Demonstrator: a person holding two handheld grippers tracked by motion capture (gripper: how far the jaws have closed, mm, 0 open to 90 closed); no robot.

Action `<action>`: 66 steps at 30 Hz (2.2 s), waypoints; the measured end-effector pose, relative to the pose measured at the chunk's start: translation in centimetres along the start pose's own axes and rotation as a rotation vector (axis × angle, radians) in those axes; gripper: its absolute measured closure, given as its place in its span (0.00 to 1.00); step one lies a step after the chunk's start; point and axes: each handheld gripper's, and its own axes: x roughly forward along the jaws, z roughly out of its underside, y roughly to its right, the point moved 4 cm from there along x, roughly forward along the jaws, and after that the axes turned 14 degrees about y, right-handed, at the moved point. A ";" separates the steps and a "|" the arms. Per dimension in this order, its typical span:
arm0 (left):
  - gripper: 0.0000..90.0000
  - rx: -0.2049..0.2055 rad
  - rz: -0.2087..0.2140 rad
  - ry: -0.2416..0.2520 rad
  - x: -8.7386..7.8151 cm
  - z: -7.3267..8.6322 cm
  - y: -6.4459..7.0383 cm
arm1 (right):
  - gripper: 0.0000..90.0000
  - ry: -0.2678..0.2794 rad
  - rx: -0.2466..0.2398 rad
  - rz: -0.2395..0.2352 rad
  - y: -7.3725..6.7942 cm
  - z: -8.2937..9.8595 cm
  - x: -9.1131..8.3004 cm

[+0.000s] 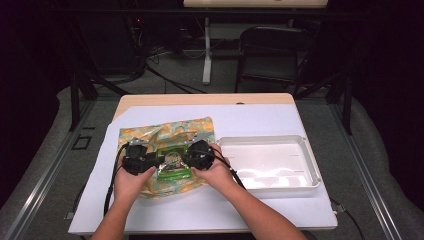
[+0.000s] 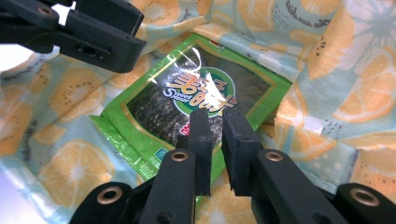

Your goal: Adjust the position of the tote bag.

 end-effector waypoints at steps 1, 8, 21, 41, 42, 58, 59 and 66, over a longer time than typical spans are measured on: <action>0.62 -0.010 0.011 -0.007 0.0 0.0 -0.1 | 0.91 0.000 -0.005 0.006 0.0 0.0 0.1; 0.56 -0.096 0.026 -0.025 0.8 0.0 -0.6 | 0.91 -0.017 -0.030 0.020 0.0 0.3 0.3; 0.53 -0.167 0.026 -0.092 1.9 0.4 -1.5 | 0.91 -0.058 -0.044 0.037 0.1 1.1 1.0; 0.52 -0.221 0.008 -0.139 3.6 1.2 -1.9 | 0.91 -0.092 -0.041 0.043 0.4 1.6 1.2; 0.52 -0.222 0.007 -0.135 3.7 1.2 -2.0 | 0.91 -0.093 -0.040 0.042 0.4 1.6 1.2; 0.50 -0.265 0.028 -0.157 4.5 1.6 -2.0 | 0.91 -0.097 -0.027 0.044 0.5 1.7 1.3; 0.50 -0.262 0.032 -0.162 4.6 1.6 -2.0 | 0.91 -0.091 -0.021 0.045 0.5 1.7 1.3; 0.49 -0.282 0.040 -0.152 4.7 1.7 -2.0 | 0.91 -0.088 -0.019 0.044 0.5 1.7 1.3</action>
